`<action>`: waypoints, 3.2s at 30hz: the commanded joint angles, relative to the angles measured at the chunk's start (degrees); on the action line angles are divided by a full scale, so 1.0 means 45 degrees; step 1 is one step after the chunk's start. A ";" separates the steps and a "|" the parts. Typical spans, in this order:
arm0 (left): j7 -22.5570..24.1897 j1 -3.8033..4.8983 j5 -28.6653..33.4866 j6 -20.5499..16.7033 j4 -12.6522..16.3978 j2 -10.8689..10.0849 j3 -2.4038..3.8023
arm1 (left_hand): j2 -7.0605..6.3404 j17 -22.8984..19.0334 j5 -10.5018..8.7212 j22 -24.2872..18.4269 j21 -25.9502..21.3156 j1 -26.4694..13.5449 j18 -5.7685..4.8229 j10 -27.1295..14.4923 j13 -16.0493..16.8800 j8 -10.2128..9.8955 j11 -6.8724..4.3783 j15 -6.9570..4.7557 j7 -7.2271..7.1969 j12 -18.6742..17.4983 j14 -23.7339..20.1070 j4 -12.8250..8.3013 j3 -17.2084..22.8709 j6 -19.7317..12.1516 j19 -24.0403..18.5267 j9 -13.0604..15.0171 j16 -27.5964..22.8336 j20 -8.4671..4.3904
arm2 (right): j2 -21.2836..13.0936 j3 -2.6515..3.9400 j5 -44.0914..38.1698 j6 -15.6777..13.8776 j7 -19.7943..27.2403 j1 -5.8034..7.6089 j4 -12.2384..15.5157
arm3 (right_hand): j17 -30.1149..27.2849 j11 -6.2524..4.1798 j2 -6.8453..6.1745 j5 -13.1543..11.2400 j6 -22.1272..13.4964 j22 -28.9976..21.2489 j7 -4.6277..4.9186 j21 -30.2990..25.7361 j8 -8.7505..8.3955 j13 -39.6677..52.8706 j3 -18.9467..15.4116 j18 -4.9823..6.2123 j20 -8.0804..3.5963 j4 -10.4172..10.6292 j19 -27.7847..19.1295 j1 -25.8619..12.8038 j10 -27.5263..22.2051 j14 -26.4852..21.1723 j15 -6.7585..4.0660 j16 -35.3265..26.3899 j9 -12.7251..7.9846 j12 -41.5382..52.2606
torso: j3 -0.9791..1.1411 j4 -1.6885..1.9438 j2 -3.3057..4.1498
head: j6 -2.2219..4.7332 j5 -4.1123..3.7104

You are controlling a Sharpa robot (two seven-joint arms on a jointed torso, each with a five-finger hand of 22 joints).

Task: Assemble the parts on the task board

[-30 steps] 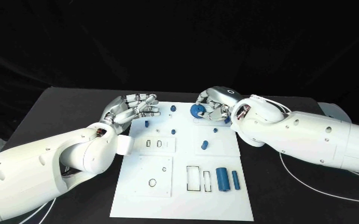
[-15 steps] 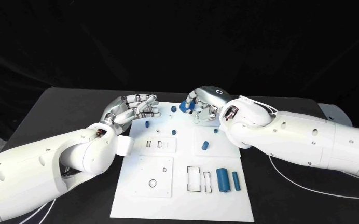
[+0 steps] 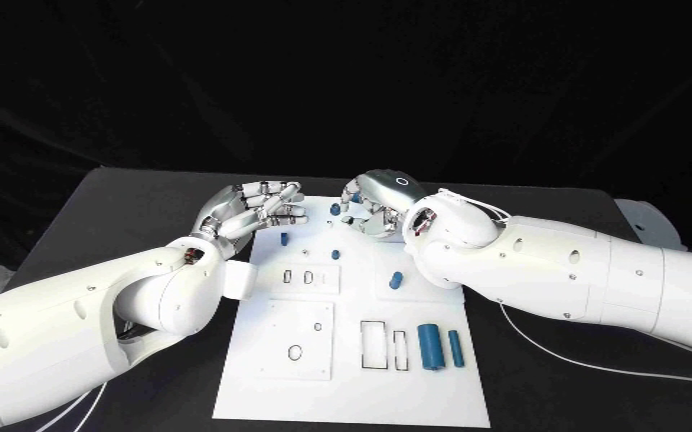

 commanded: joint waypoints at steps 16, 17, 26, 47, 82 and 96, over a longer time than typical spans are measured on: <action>0.0159 0.0014 0.0012 0.0166 -0.0007 -0.0004 0.0010 | -0.0007 0.0023 -0.0055 -0.0026 0.0014 -0.0140 0.0075 -0.0018 -0.0016 -0.0088 0.0070 0.0034 0.0291 -0.0057 0.0029 -0.0018 0.0096 -0.0122 0.0089 -0.0017 -0.0048 0.0015 | -0.0849 0.0074 -0.0184 -0.0800 -0.0112 -0.0031 0.0456 | 0.3138 0.0064 -0.0206 -0.0100 -0.0177 0.3128 0.0076 0.0087 -0.0189 0.3345 0.0112 -0.0220 0.0000 -0.0054 0.1184 -0.0220 0.1325 0.1284 0.0014 0.0047 0.0009 0.0043 | 0.0033 -0.0069 0.0010 | 0.0149 0.0087; 0.0159 0.0014 0.0012 0.0167 -0.0006 -0.0006 0.0010 | -0.0007 0.0023 -0.0055 -0.0026 0.0014 -0.0140 0.0075 -0.0018 -0.0016 -0.0088 0.0070 0.0034 0.0291 -0.0057 0.0029 -0.0018 0.0096 -0.0122 0.0089 -0.0017 -0.0048 0.0015 | -0.0904 0.0088 -0.0067 -0.0823 -0.0088 -0.0017 0.0470 | 0.3144 0.0080 -0.0242 -0.0109 -0.0214 0.3122 0.0095 0.0081 -0.0227 0.3345 0.0127 -0.0218 0.0008 -0.0055 0.1179 -0.0273 0.1325 0.1285 0.0027 0.0048 0.0004 0.0043 | 0.0021 -0.0069 0.0009 | 0.0153 0.0084; 0.0155 0.0015 0.0012 0.0162 -0.0010 -0.0019 0.0010 | -0.0007 0.0023 -0.0055 -0.0026 0.0014 -0.0140 0.0075 -0.0018 -0.0016 -0.0088 0.0070 0.0034 0.0291 -0.0057 0.0029 -0.0018 0.0096 -0.0122 0.0089 -0.0017 -0.0048 0.0015 | -0.0946 0.0159 0.2223 -0.0451 0.0471 0.0284 -0.0206 | 0.2979 0.0350 -0.0646 0.0150 -0.0778 0.2895 0.0398 -0.0097 -0.0791 0.3098 -0.0030 -0.0155 0.0196 0.0114 0.1025 -0.1022 0.1103 0.1251 0.0255 0.0012 -0.0089 -0.0158 | 0.0003 -0.0051 -0.0003 | 0.0259 0.0041; 0.0127 0.0016 0.0010 0.0164 0.0102 0.0063 0.0009 | -0.0015 0.0041 -0.0054 -0.0033 0.0011 -0.0134 0.0075 -0.0005 -0.0011 -0.0088 0.0065 0.0032 0.0282 -0.0072 0.0029 -0.0030 0.0118 -0.0113 0.0093 -0.0017 -0.0055 0.0015 | 0.1195 0.0170 0.5452 0.2085 0.0722 0.0768 -0.3963 | 0.3074 0.0657 -0.0624 0.0311 -0.1722 0.2814 0.0719 -0.0174 -0.1568 0.2981 -0.0680 -0.0130 0.0470 0.0372 0.0964 -0.1655 0.0983 0.1269 0.0532 0.0035 -0.0147 -0.0255 | -0.0001 0.0000 0.0020 | 0.0317 0.0048; 0.0042 0.0020 -0.0007 0.0097 0.0070 0.0156 0.0010 | -0.0011 0.0068 -0.0051 -0.0045 0.0006 -0.0134 0.0076 0.0006 -0.0008 -0.0094 0.0063 0.0029 0.0283 -0.0099 0.0027 -0.0035 0.0159 -0.0106 0.0097 -0.0021 -0.0068 0.0015 | 0.2389 0.0163 0.6072 0.2675 0.0662 0.0773 -0.5815 | 0.3100 0.0690 -0.0577 0.0289 -0.1804 0.2846 0.0753 -0.0150 -0.1642 0.2976 -0.0709 -0.0138 0.0499 0.0357 0.0986 -0.1638 0.0976 0.1275 0.0563 0.0041 -0.0149 -0.0258 | 0.0009 -0.0001 0.0019 | 0.0297 0.0116; -0.0012 0.0022 -0.0007 0.0047 0.0023 0.0178 0.0010 | -0.0002 0.0074 -0.0049 -0.0048 0.0005 -0.0128 0.0076 0.0005 -0.0008 -0.0098 0.0066 0.0031 0.0288 -0.0109 0.0020 -0.0038 0.0176 -0.0109 0.0099 -0.0023 -0.0075 0.0014 | 0.2667 0.0116 0.6237 0.2956 0.0771 0.0660 -0.6013 | 0.3096 0.0695 -0.0569 0.0279 -0.1805 0.2832 0.0757 -0.0162 -0.1647 0.2991 -0.0716 -0.0134 0.0505 0.0357 0.0976 -0.1639 0.0989 0.1274 0.0569 0.0040 -0.0146 -0.0246 | 0.0008 0.0012 0.0022 | 0.0259 0.0192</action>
